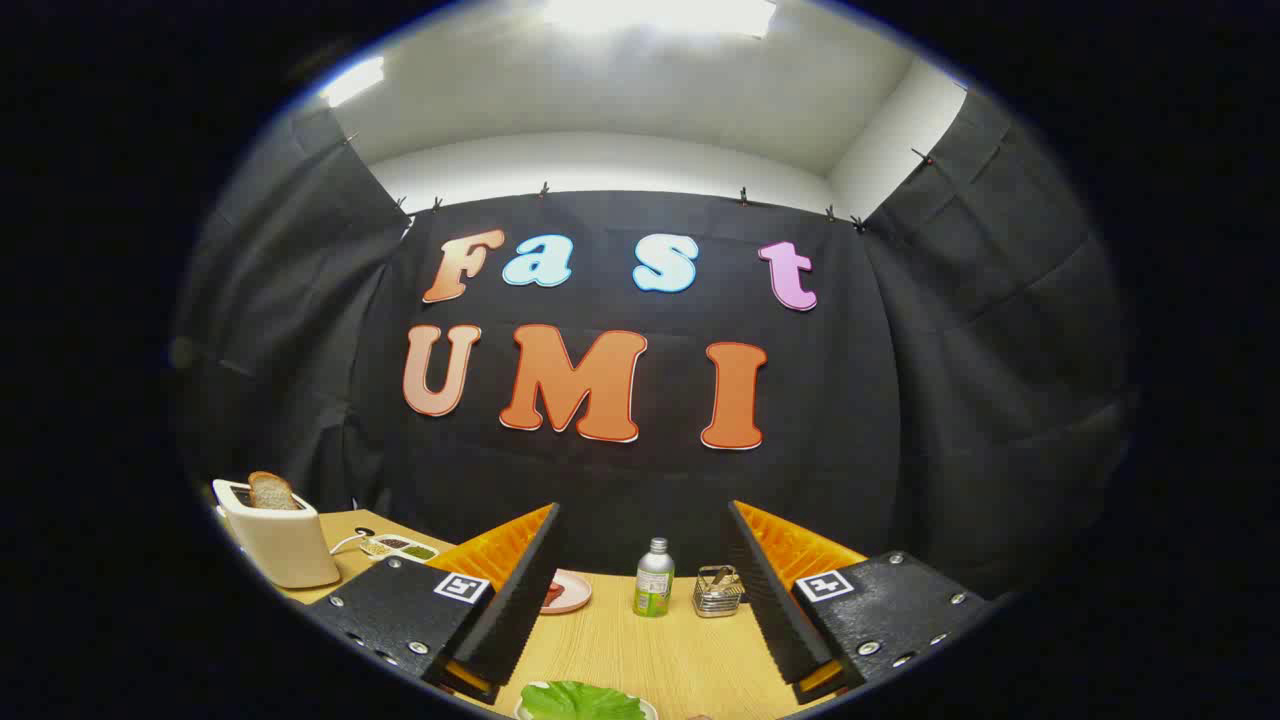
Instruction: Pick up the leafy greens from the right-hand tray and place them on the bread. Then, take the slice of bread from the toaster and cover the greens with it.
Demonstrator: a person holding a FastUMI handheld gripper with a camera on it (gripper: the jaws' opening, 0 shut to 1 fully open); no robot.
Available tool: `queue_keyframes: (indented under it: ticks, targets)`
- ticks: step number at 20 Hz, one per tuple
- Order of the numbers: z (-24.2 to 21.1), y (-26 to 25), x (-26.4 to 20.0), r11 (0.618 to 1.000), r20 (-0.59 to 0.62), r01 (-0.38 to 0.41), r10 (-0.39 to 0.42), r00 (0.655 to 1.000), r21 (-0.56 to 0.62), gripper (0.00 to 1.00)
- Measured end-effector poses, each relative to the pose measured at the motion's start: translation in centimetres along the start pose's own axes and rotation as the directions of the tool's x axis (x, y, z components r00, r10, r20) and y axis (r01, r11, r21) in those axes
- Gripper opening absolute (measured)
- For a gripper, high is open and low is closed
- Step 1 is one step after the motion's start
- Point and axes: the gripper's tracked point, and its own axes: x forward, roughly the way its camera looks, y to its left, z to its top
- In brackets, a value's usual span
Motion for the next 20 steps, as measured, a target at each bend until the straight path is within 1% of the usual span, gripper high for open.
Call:
queue_keyframes:
  ticks: [1,4,7,12,16,20]
  targets:
    - [0.1,-0.1,0.1,1.000,0.006,0.005,-0.005,1.000,0.003,0.98]
    - [0.4,0.0,0.0,1.000,0.015,-0.002,0.002,1.000,0.011,0.98]
    - [-0.2,-0.1,0.2,1.000,-0.013,0.000,0.000,1.000,0.007,0.98]
    - [-1.0,0.5,0.0,0.999,-0.048,-0.025,0.026,0.999,0.022,0.98]
    - [-3.0,1.1,0.2,0.999,-0.113,-0.029,0.033,0.993,0.034,0.98]
    - [-5.5,2.5,0.0,0.997,-0.199,-0.074,0.079,0.977,0.032,0.98]
